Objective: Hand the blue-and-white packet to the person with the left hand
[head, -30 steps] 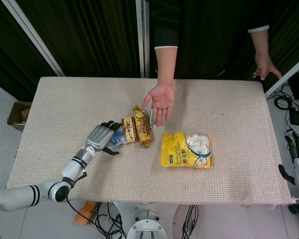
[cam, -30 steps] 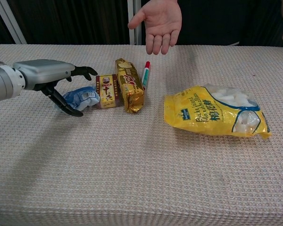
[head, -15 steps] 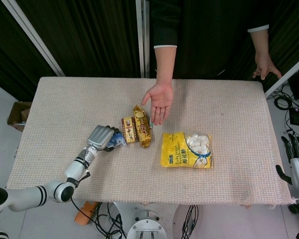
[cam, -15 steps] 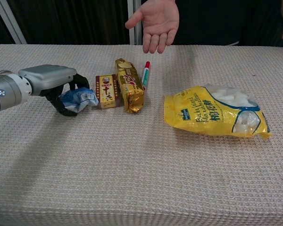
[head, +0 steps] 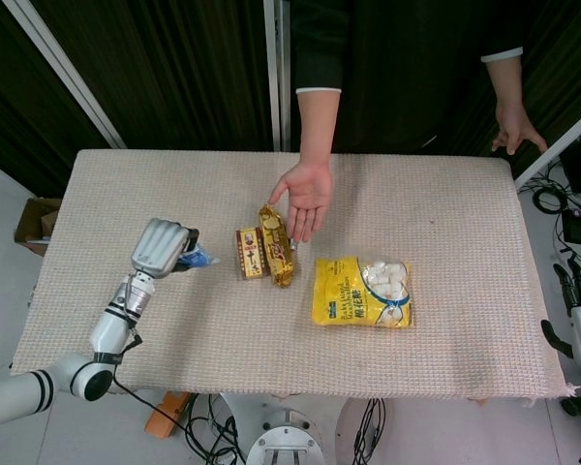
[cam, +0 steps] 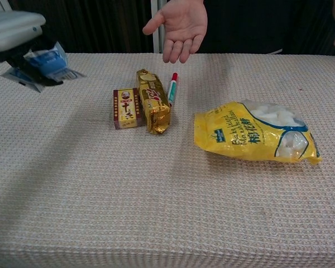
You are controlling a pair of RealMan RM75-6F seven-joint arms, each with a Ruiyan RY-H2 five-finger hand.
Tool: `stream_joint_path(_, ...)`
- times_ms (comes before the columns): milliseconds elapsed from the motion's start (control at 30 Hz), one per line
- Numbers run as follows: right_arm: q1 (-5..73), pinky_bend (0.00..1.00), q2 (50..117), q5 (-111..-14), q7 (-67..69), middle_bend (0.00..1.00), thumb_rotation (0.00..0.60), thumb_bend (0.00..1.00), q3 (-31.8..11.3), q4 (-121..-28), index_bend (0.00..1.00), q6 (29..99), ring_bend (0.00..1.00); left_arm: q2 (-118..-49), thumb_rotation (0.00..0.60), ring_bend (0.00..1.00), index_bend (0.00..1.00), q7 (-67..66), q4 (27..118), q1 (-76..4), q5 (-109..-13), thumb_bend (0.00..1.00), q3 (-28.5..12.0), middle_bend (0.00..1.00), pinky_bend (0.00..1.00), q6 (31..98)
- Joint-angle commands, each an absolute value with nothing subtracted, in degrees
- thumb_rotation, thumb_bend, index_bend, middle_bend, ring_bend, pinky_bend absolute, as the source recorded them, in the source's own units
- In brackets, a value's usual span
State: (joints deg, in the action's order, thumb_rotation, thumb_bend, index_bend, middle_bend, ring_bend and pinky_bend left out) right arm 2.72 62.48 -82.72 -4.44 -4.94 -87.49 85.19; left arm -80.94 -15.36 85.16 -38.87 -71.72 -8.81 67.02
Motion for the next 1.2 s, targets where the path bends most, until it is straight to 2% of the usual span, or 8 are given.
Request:
stream_joint_path(33, 2.78, 0.00, 62.45, -82.74, -4.52, 0.00, 0.600, 0.21, -5.05, -87.74, 0.00, 85.26, 0.00, -75.77, 0.600, 0.70, 0.76, -13.99, 91.96, -39.63, -71.82, 0.47, -14.70, 0.79, 0.85, 68.84)
stream_joint_path(233, 3.10, 0.00, 62.80, -82.38, -5.13, 0.00, 0.600, 0.21, -4.88, -88.20, 0.00, 84.33, 0.00, -80.48, 0.600, 0.70, 0.76, -21.08, 93.35, -50.20, -65.27, 0.47, -21.35, 0.79, 0.86, 60.95)
stream_joint_path(467, 3.22, 0.00, 61.21, -82.62, -3.71, 0.00, 0.600, 0.22, -4.40, -88.36, 0.00, 83.29, 0.00, -94.06, 0.600, 0.70, 0.76, -31.19, 76.98, -61.80, -56.09, 0.47, -23.58, 0.79, 0.86, 56.32)
stream_joint_path(800, 2.57, 0.00, 60.84, -82.66, -1.44, 0.00, 0.600, 0.22, -4.25, -87.36, 0.00, 84.01, 0.00, -102.97, 0.600, 0.68, 0.73, -29.80, 61.60, -66.42, -51.11, 0.45, -26.05, 0.77, 0.86, 56.49)
stream_joint_path(900, 2.54, 0.00, 61.13, -82.37, -0.86, 0.00, 0.600, 0.22, -4.21, -86.55, 0.00, 83.69, 0.00, -102.20, 0.600, 0.56, 0.53, -27.82, 62.41, -65.66, -50.91, 0.39, -25.36, 0.61, 0.79, 54.46)
stream_joint_path(1000, 2.61, 0.00, 61.42, -82.19, -0.69, 0.00, 0.600, 0.22, -4.29, -86.10, 0.00, 83.53, 0.00, -101.31, 0.600, 0.22, 0.05, -23.44, 63.80, -64.90, -54.11, 0.25, -24.50, 0.17, 0.55, 54.07)
stream_joint_path(1067, 2.65, 0.00, 61.55, -82.26, -0.77, 0.00, 0.600, 0.22, -4.35, -86.07, 0.00, 83.64, 0.00, -101.66, 0.600, 0.09, 0.00, -20.15, 63.49, -64.80, -57.44, 0.19, -24.10, 0.02, 0.40, 55.48)
stream_joint_path(1200, 2.63, 0.00, 61.70, -82.30, -1.17, 0.00, 0.600, 0.22, -4.29, -86.25, 0.00, 83.67, 0.00, -101.97, 0.600, 0.05, 0.00, -17.72, 62.47, -64.77, -60.21, 0.16, -23.66, 0.00, 0.29, 56.93)
